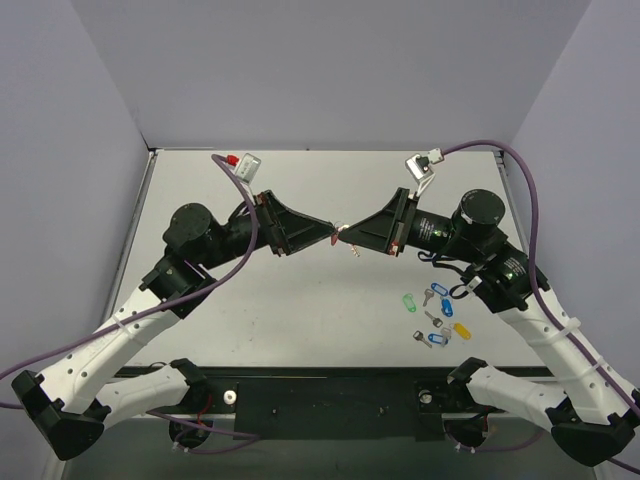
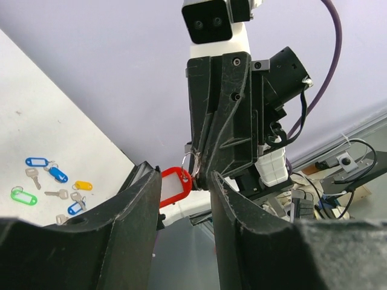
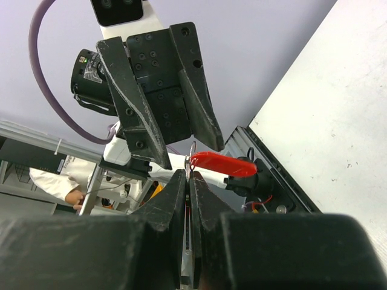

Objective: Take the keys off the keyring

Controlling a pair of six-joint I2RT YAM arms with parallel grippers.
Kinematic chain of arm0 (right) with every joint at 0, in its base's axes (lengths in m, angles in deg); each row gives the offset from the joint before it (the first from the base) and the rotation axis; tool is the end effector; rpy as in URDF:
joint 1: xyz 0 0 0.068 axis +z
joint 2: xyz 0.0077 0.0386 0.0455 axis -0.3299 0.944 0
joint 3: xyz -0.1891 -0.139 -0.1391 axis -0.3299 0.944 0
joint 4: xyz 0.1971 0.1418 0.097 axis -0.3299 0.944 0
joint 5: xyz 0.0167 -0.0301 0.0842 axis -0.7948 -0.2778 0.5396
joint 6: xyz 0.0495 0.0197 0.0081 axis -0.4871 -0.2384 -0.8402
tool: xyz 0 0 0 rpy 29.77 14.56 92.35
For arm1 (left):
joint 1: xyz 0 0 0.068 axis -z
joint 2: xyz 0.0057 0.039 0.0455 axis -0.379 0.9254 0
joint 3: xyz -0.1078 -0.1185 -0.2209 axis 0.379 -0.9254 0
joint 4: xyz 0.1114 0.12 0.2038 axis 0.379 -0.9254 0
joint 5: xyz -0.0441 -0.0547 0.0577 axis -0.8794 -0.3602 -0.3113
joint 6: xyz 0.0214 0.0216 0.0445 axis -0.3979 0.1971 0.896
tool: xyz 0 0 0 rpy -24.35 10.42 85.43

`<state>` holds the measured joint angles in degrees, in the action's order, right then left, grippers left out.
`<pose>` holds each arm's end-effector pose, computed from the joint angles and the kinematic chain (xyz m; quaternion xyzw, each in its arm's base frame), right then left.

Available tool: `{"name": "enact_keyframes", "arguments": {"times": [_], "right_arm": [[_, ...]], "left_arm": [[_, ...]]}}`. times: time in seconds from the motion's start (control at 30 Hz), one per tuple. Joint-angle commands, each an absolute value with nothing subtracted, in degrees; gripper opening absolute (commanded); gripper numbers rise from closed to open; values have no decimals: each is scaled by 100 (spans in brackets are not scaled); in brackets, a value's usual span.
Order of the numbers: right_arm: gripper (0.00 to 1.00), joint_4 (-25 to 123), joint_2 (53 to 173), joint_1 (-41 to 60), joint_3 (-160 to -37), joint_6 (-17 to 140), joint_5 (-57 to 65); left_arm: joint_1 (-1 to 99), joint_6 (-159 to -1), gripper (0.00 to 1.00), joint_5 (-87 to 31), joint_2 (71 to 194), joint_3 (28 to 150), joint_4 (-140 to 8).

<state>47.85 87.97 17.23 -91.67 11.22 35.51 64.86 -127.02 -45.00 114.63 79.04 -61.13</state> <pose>0.1459 0.1359 0.4679 -0.1551 0.6225 0.6801 0.3547 0.1538 -0.1622 0.4374 0.0841 0.6353 -0.6716 0.3718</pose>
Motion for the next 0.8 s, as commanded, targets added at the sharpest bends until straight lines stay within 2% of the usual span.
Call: {"name": "enact_keyframes", "arguments": {"times": [0.0, 0.33, 0.77], "right_arm": [[0, 4463, 8814, 1791, -9415, 1178, 3551], [0, 4472, 8805, 1809, -9380, 1187, 3516], [0, 4463, 8805, 1844, -9380, 1196, 3481]], "left_arm": [[6463, -12831, 46, -4390, 11391, 7920, -5551], [6455, -12937, 30, -4424, 11426, 7885, -5375], [6463, -12989, 27, -4530, 11470, 7876, -5322]]}}
